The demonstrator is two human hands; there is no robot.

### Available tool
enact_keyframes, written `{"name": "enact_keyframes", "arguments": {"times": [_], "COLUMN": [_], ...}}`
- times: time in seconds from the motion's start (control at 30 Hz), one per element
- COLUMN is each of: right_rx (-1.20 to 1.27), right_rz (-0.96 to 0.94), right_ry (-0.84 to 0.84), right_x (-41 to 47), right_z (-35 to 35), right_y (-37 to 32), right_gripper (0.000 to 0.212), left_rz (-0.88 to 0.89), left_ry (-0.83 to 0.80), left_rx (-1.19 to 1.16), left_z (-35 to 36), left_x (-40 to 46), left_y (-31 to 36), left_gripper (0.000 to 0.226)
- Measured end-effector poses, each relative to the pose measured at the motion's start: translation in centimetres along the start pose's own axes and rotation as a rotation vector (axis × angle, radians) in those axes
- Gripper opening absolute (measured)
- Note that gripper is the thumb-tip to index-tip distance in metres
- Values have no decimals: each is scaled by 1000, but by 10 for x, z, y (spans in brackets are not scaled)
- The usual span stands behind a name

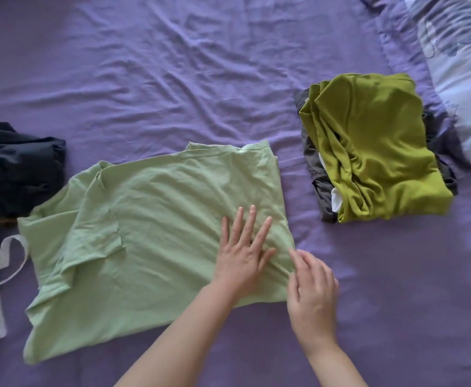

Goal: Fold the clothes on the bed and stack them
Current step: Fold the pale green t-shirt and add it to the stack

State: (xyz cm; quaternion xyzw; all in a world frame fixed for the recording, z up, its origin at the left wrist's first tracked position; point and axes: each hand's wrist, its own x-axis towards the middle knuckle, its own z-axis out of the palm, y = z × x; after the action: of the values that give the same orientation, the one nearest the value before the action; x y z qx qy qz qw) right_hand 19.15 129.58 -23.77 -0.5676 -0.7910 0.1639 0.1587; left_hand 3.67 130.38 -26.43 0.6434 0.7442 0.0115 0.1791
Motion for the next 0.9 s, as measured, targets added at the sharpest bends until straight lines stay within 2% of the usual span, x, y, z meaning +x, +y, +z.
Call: {"name": "enact_keyframes", "arguments": {"times": [0.03, 0.07, 0.1, 0.2, 0.3, 0.4, 0.47, 0.63, 0.7, 0.8, 0.9], "right_rx": [-24, -60, -100, -157, -102, 14, -53, -267, -283, -298, -326], "right_rz": [-123, -165, -138, -18, -229, -507, -637, -728, -782, -836, -875], "right_ry": [-77, -141, -166, -99, -130, -335, -464, -649, -719, -707, -669], "right_x": [3, 6, 10, 23, 34, 35, 32, 32, 36, 48, 64], "right_z": [2, 4, 6, 6, 23, 51, 68, 109, 132, 161, 179], "right_y": [-4, -6, -6, -21, -66, -124, -157, -219, -238, -270, -313], "right_gripper": [41, 43, 43, 37, 36, 44, 48, 55, 59, 63, 64], "left_rz": [-13, -32, -60, -172, -265, -319, -332, -289, -331, -483, -631], "left_ry": [16, 19, 3, -53, -85, -89, -106, -68, -37, 12, 19], "left_rx": [-20, -21, -11, 24, 52, 63, 80, 169, 219, 251, 170], "left_z": [-2, -4, -5, -9, -15, -20, -23, -39, -51, -65, -61], "left_x": [-5, -12, -21, -53, -83, -114, -133, -161, -161, -156, -161], "left_y": [-5, -12, -22, -62, -104, -143, -169, -238, -266, -300, -319], "left_gripper": [57, 56, 56, 60, 61, 60, 59, 56, 56, 56, 64]}}
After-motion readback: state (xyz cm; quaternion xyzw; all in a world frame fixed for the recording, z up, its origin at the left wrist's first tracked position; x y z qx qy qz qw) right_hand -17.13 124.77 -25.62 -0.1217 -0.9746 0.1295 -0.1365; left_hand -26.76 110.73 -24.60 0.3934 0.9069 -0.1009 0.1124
